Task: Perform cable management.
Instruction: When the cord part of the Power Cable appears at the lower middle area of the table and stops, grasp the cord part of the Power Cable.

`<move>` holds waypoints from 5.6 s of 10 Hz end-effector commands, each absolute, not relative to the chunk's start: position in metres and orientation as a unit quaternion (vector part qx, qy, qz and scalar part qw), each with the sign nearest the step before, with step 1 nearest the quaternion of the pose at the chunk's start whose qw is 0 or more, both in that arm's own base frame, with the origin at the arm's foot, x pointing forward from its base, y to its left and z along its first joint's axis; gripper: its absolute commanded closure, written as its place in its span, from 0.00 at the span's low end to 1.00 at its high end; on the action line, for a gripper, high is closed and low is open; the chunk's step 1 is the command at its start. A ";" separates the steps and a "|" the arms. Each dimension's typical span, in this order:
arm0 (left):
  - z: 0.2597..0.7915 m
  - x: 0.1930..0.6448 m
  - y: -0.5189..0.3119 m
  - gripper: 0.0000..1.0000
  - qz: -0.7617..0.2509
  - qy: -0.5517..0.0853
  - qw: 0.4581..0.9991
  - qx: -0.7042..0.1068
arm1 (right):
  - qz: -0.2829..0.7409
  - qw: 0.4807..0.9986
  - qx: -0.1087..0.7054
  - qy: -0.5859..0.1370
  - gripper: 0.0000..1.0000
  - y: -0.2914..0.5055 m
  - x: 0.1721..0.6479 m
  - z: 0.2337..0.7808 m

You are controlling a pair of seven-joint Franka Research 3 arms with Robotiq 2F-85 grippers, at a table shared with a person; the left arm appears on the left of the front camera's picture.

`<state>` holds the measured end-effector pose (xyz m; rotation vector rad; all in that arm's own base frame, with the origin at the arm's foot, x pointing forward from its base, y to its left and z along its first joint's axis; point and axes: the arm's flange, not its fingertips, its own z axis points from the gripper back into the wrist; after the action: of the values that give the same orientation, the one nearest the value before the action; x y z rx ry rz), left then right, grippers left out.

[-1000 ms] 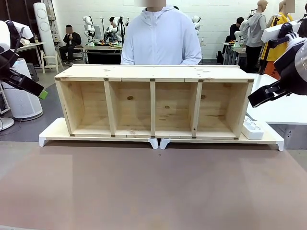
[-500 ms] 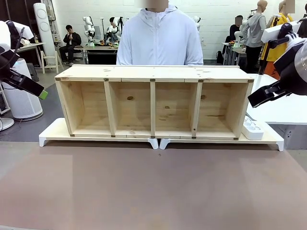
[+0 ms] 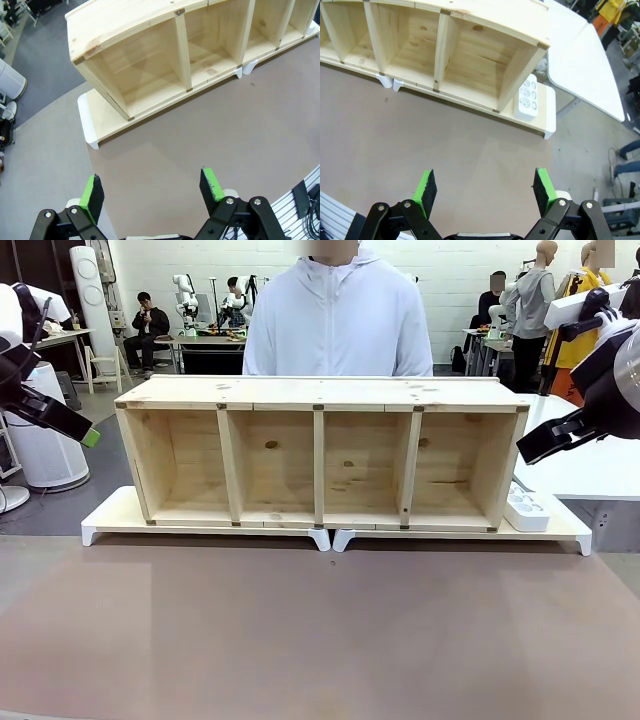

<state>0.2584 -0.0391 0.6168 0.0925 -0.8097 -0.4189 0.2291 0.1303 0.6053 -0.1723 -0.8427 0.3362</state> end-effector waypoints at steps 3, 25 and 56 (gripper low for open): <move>0.617 0.258 -0.039 0.00 -0.200 -0.392 0.897 0.048 | 0.161 0.896 -0.083 -0.406 0.00 0.129 0.230 0.605; 0.617 0.258 -0.039 0.00 -0.200 -0.392 0.897 0.048 | 0.161 0.896 -0.083 -0.406 0.00 0.129 0.230 0.605; 0.617 0.258 -0.039 0.00 -0.200 -0.392 0.897 0.048 | 0.367 0.902 0.097 -0.205 0.00 0.354 0.373 0.422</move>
<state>0.2583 -0.0390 0.6170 0.0939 -0.8103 -0.4181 0.3590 0.3433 0.4311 0.1429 -0.4513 0.7340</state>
